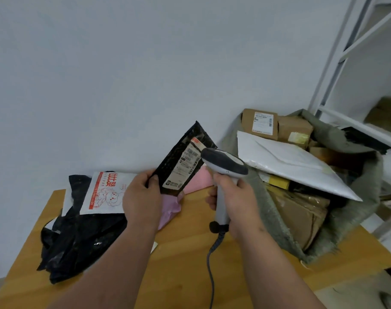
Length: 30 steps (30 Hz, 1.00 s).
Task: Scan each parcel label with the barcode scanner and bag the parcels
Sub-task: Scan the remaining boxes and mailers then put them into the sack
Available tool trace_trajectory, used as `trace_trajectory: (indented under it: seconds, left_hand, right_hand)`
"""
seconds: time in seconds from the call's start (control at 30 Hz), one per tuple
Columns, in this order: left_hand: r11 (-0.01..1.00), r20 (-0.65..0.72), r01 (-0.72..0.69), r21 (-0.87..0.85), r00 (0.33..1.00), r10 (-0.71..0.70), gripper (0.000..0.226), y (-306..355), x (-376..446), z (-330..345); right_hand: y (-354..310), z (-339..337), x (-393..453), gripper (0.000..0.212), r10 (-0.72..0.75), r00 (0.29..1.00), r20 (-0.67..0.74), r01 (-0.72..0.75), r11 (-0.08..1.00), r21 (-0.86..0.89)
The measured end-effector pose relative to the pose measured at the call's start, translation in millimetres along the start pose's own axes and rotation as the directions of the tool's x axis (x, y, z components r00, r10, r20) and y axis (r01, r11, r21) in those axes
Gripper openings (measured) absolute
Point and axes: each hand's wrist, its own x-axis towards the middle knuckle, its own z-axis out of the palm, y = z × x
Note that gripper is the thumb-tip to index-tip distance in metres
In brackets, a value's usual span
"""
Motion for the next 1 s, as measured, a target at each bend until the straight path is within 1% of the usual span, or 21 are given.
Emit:
trace_trajectory:
  seconds: [0.07,0.17,0.3,0.4,0.47,0.53,0.67,0.73,0.8,0.83,0.87,0.9,0.93,0.97,1.0]
  left_hand:
    - [0.998,-0.007,-0.05,-0.041,0.999,0.05,0.023,17.4,0.0,10.8]
    - [0.988,0.007,-0.078,-0.137,0.997,0.079,0.022,45.9,-4.4,31.7]
    - [0.967,0.013,-0.233,-0.099,0.972,0.235,0.025,73.2,-9.4,70.0]
    - [0.949,0.063,-0.303,-0.086,0.949,0.309,0.027,88.8,-14.0,106.5]
    - [0.937,0.113,-0.344,-0.065,0.93,0.35,0.029,100.7,-17.4,129.2]
    - [0.923,0.17,-0.386,0.001,0.909,0.38,0.03,107.3,-17.5,151.2]
    - [0.887,0.278,-0.449,0.11,0.871,0.406,0.03,111.1,-16.4,189.2]
    - [0.869,0.349,-0.471,0.153,0.849,0.398,0.031,113.8,-17.1,206.1]
    - [0.852,0.448,-0.494,0.176,0.81,0.377,0.035,119.0,-18.4,222.9]
    - [0.828,0.525,-0.52,0.21,0.774,0.354,0.038,121.1,-18.9,231.2]
    - [0.778,0.612,-0.566,0.275,0.727,0.312,0.043,123.4,-20.4,239.1]
    - [0.698,0.683,-0.617,0.362,0.686,0.253,0.048,124.2,-22.3,246.0]
    - [0.608,0.721,-0.657,0.445,0.666,0.192,0.051,123.3,-24.0,250.9]
    - [0.535,0.727,-0.673,0.511,0.67,0.148,0.053,122.1,-25.0,253.8]
    - [0.491,0.715,-0.669,0.558,0.688,0.124,0.052,120.8,-25.6,254.7]
  right_hand:
    - [-6.0,-11.7,2.1,0.012,-0.022,0.998,-0.063,0.024,0.999,0.03]
    - [-18.8,-31.7,8.0,0.01,-0.045,0.99,-0.136,0.06,0.992,0.109]
    - [-42.0,-60.7,20.4,0.008,-0.067,0.979,-0.193,0.096,0.984,0.148]
    - [-58.5,-88.6,33.8,0.006,-0.085,0.965,-0.247,0.126,0.98,0.156]
    - [-68.7,-106.8,43.1,0.007,-0.088,0.956,-0.28,0.142,0.973,0.181]
    - [-77.2,-124.6,52.7,0.008,-0.094,0.944,-0.316,0.163,0.966,0.2]
    - [-86.7,-158.5,72.4,0.01,-0.119,0.919,-0.377,0.199,0.963,0.18]
    - [-88.8,-173.2,82.1,0.008,-0.1,0.924,-0.369,0.173,0.97,0.171]
    - [-89.4,-183.6,90.8,0.007,-0.06,0.942,-0.33,0.117,0.981,0.157]
    - [-88.2,-187.5,94.8,0.007,-0.041,0.952,-0.304,0.088,0.986,0.142]
    - [-86.3,-190.4,98.7,0.008,-0.024,0.961,-0.277,0.06,0.991,0.12]
    - [-83.4,-192.6,102.5,0.008,-0.01,0.968,-0.251,0.034,0.995,0.095]
    - [-80.4,-193.7,105.7,0.009,0.007,0.973,-0.229,0.01,0.997,0.073]
    - [-77.2,-194.7,108.5,0.01,0.02,0.977,-0.212,-0.009,0.998,0.054]
    - [-75.0,-194.9,110.8,0.01,0.029,0.98,-0.196,-0.022,0.999,0.038]
